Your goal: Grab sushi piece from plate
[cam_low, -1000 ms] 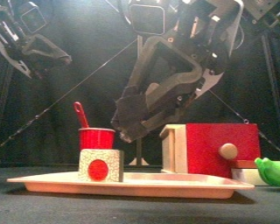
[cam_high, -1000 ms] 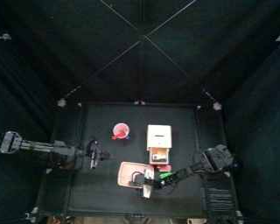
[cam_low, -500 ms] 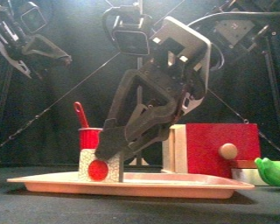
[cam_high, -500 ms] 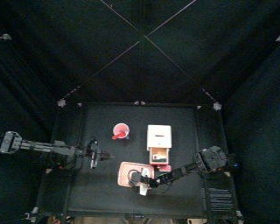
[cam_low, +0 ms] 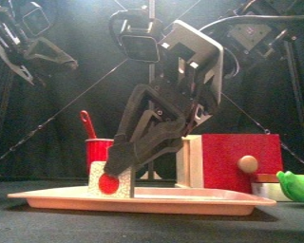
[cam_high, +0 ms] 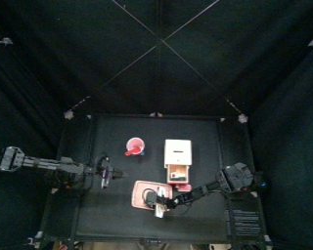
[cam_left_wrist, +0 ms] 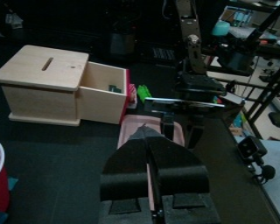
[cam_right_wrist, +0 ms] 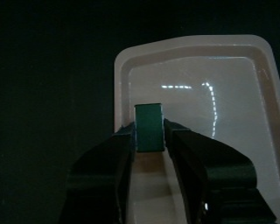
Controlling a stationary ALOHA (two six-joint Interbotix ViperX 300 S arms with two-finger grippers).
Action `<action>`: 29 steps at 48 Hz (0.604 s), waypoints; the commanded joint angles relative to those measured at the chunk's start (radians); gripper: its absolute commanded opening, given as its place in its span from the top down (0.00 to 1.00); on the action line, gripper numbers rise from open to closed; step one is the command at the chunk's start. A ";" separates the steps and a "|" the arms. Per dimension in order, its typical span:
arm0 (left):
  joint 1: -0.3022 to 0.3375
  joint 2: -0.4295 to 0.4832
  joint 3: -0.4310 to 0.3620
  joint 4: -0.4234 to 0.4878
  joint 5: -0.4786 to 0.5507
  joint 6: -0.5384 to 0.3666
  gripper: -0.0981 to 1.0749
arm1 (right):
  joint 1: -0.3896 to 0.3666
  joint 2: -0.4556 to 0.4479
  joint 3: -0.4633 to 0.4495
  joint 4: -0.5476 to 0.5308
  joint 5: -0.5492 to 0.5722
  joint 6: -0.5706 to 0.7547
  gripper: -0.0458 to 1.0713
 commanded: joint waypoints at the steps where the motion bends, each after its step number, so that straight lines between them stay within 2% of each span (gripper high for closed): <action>1: 0.002 0.002 -0.012 0.002 -0.006 0.002 0.76 | -0.006 -0.026 -0.021 0.000 -0.002 0.000 0.38; 8: 0.002 0.002 -0.014 0.002 -0.006 0.002 0.76 | -0.006 -0.051 -0.026 0.000 -0.002 -0.002 0.43; 20: 0.002 0.002 -0.012 0.002 -0.006 0.002 0.76 | -0.006 -0.110 -0.012 -0.002 0.008 -0.002 0.43; 29: 0.002 0.002 -0.014 0.002 -0.006 0.002 0.76 | -0.006 -0.115 -0.003 0.002 0.008 -0.002 0.43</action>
